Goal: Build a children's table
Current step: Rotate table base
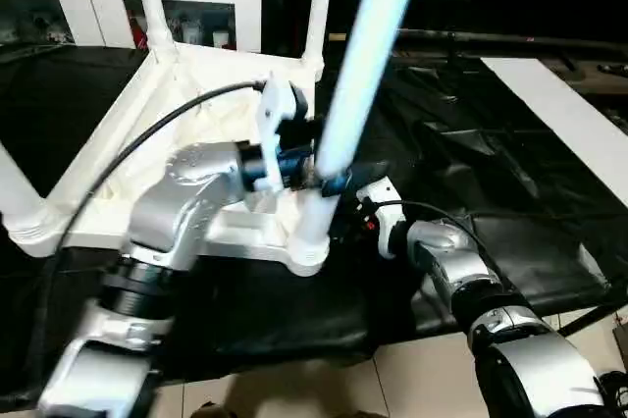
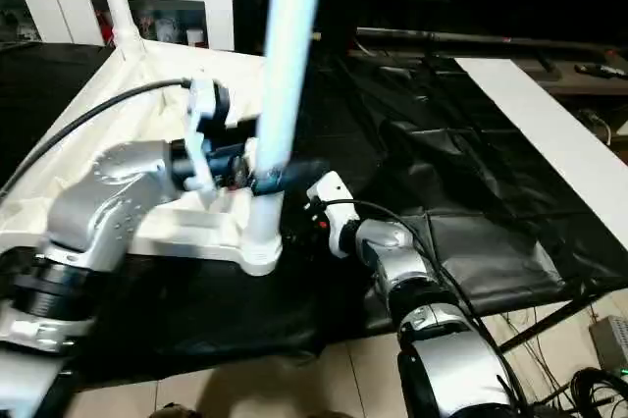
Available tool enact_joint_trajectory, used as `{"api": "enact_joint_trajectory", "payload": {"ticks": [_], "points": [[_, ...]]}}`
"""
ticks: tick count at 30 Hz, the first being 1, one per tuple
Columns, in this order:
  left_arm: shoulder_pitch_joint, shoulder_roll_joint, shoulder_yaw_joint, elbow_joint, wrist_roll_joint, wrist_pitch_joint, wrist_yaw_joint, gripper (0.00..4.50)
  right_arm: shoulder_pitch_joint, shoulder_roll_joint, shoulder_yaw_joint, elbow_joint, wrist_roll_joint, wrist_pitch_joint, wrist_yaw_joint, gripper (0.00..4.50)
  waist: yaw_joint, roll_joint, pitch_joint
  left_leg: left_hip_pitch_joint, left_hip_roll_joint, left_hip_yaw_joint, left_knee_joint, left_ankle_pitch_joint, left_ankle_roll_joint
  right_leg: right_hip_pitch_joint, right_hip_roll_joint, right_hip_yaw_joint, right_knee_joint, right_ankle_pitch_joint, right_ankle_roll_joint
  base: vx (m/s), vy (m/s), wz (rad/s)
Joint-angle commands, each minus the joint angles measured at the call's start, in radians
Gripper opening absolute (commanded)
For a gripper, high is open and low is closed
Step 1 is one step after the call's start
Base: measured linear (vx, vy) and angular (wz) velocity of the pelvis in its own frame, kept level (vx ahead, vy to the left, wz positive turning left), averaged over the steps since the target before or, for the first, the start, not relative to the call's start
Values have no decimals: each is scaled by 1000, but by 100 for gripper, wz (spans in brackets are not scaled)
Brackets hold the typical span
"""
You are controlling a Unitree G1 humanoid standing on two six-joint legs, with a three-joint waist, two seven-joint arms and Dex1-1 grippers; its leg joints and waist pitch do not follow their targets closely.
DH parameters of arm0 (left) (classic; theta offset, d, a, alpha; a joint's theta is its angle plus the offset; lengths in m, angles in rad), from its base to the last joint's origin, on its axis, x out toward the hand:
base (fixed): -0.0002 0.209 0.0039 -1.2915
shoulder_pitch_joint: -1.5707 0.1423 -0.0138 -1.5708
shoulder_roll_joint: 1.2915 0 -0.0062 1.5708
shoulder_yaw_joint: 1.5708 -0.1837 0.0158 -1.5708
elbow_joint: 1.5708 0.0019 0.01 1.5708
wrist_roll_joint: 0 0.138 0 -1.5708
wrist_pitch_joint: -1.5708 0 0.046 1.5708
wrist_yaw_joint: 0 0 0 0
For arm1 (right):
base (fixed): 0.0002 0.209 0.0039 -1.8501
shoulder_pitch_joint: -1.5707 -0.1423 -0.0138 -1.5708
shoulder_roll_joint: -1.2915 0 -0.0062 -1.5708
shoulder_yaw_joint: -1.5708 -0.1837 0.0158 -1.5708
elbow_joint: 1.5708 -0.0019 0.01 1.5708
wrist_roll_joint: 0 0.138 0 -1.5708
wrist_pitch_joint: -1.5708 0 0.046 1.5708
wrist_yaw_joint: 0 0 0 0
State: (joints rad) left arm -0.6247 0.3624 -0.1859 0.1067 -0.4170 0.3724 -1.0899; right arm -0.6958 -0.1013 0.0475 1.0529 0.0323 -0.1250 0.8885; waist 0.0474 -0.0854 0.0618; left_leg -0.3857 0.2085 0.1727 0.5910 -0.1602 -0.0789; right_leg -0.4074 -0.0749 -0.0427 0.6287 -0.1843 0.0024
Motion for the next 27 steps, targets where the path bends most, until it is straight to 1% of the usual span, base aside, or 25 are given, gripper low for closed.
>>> {"api": "enact_joint_trajectory", "payload": {"ticks": [1, 2, 3, 4, 5, 6, 7, 8, 9, 10, 11, 12, 13, 14, 15, 16, 17, 18, 19, 21, 23, 24, 25, 26, 27], "points": [[24, 49, -37, 4, 36, -22, -72, 450, 20, -28, -11, -74, 28, -26, 52, 441, 6, 29, -71, 23, 23, -1, -77, -276, -22, 43, -50, 34, -70, -159, -232, 0, 0, 0], [29, 70, -40, 10, 43, -24, -94, 450, 29, -39, -9, -87, 27, -30, 63, 441, 5, 27, -71, 20, 23, -1, -77, -268, -19, 46, -49, 34, -66, -145, -231, 0, 0, 0], [35, 96, -45, 18, 50, -24, -122, 450, 39, -54, -7, -103, 26, -33, 71, 441, 4, 32, -71, 25, 22, 3, -75, -246, -13, 44, -47, 34, -65, -114, -241, 0, 0, 0], [38, 133, -53, 35, 64, -29, -157, 450, 53, -77, -5, -127, 28, -35, 82, 441, 4, 33, -71, 24, 21, 3, -74, -240, -12, 45, -47, 34, -64, -109, -247, 0, 0, 0], [38, 134, -53, 35, 64, -29, -158, 450, 53, -78, -5, -128, 28, -35, 82, 441, 7, 35, -71, 26, 20, 5, -74, -237, -12, 45, -46, 34, -64, -110, -249, 0, 0, 0], [36, 177, -64, 65, 91, -50, -190, 450, 66, -115, 0, -153, 16, -42, 91, 441, 9, 38, -69, 29, 21, 5, -75, -252, -16, 43, -47, 35, -67, -126, -248, 0, 0, 0], [33, 199, -71, 85, 109, -70, -203, 450, 71, -137, 4, -164, 6, -46, 98, 441, 11, 44, -68, 30, 20, 4, -75, -258, -19, 43, -46, 35, -68, -133, -246, 0, 0, 0], [31, 211, -75, 96, 120, -83, -211, 450, 73, -149, 6, -169, 0, -48, 102, 441, 12, 42, -67, 30, 20, 5, -76, -269, -22, 42, -45, 35, -70, -145, -242, 0, 0, 0], [24, 241, -82, 128, 137, -90, -235, 450, 78, -185, 13, -183, -17, -56, 107, 441, 13, 45, -66, 32, 19, 5, -76, -288, -31, 41, -45, 35, -72, -173, -239, 0, 0, 0], [19, 252, -88, 142, 148, -94, -241, 450, 81, -198, 16, -193, -23, -58, 109, 441, 14, 42, -67, 30, 18, 6, -75, -290, -34, 44, -47, 37, -70, -182, -238, 0, 0, 0], [14, 262, -95, 156, 159, -100, -245, 432, 84, -210, 18, -201, -28, -60, 111, 446, 15, 49, -65, 30, 17, 5, -75, -292, -34, 43, -46, 37, -72, -189, -237, 0, 0, 0], [-2, 286, -120, 203, 206, -133, -249, 432, 96, -245, 28, -240, -42, -62, 127, 446, 14, 46, -66, 30, 18, 5, -74, -295, -35, 43, -47, 37, -73, -195, -233, 0, 0, 0], [-8, 294, -133, 222, 224, -146, -253, 421, 108, -259, 31, -274, -41, -52, 146, 450, 15, 54, -65, 29, 17, 3, -75, -296, -36, 44, -47, 37, -72, -196, -231, 0, 0, 0], [-12, 301, -150, 239, 246, -162, -257, 410, 122, -272, 34, -320, -35, -31, 176, 450, 16, 50, -65, 31, 16, 5, -75, -301, -32, 44, -43, 36, -78, -202, -223, 0, 0, 0], [-14, 305, -168, 253, 265, -178, -261, 410, 137, -287, 39, -366, -29, -10, 209, 450, 17, 49, -66, 28, 17, 4, -73, -290, -24, 48, -45, 38, -73, -184, -221, 0, 0, 0], [-15, 308, -185, 265, 285, -195, -263, 393, 151, -302, 47, -412, -24, 13, 242, 450, 19, 48, -68, 25, 19, 4, -73, -264, -11, 52, -45, 37, -70, -151, -224, 0, 0, 0], [-17, 307, -195, 280, 306, -215, -261, 393, 163, -316, 55, -449, -21, 32, 263, 450, 18, 49, -69, 24, 19, 3, -72, -258, -9, 51, -46, 36, -68, -146, -230, 0, 0, 0], [-19, 305, -201, 290, 319, -228, -259, 375, 171, -324, 61, -472, -19, 43, 275, 450, 19, 50, -69, 25, 20, 3, -72, -258, -6, 50, -46, 36, -69, -144, -234, 0, 0, 0], [-29, 301, -211, 322, 345, -259, -252, 375, 183, -339, 71, -512, -11, 70, 294, 450, 18, 47, -68, 22, 19, 3, -72, -254, -3, 51, -47, 35, -69, -141, -241, 0, 0, 0], [-42, 298, -223, 363, 375, -294, -248, 353, 195, -352, 83, -553, 3, 98, 316, 450, 18, 47, -68, 26, 20, 3, -71, -265, -2, 48, -48, 35, -71, -156, -244, 0, 0, 0], [-51, 295, -230, 393, 392, -316, -248, 334, 203, -361, 94, -582, 13, 117, 330, 450, 20, 48, -68, 27, 19, 3, -71, -274, 0, 48, -48, 36, -73, -167, -243, 0, 0, 0], [-63, 292, -234, 427, 404, -342, -250, 321, 215, -368, 103, -623, 29, 154, 345, 450, 20, 47, -68, 27, 20, 2, -72, -280, -4, 48, -49, 35, -72, -178, -243, 0, 0, 0], [-65, 291, -234, 433, 405, -347, -251, 321, 218, -369, 104, -634, 33, 164, 349, 450, 22, 47, -67, 28, 19, 2, -72, -280, -2, 48, -47, 35, -74, -180, -241, 0, 0, 0], [-68, 291, -235, 441, 406, -353, -253, 321, 222, -370, 106, -647, 38, 177, 355, 450, 22, 46, -69, 27, 21, 2, -71, -281, -4, 47, -50, 36, -71, -178, -243, 0, 0, 0], [-78, 292, -240, 466, 419, -378, -255, 292, 235, -374, 113, -689, 48, 218, 375, 450, 24, 45, -69, 27, 21, 1, -72, -275, -4, 47, -50, 35, -70, -170, -246, 0, 0, 0]]}}
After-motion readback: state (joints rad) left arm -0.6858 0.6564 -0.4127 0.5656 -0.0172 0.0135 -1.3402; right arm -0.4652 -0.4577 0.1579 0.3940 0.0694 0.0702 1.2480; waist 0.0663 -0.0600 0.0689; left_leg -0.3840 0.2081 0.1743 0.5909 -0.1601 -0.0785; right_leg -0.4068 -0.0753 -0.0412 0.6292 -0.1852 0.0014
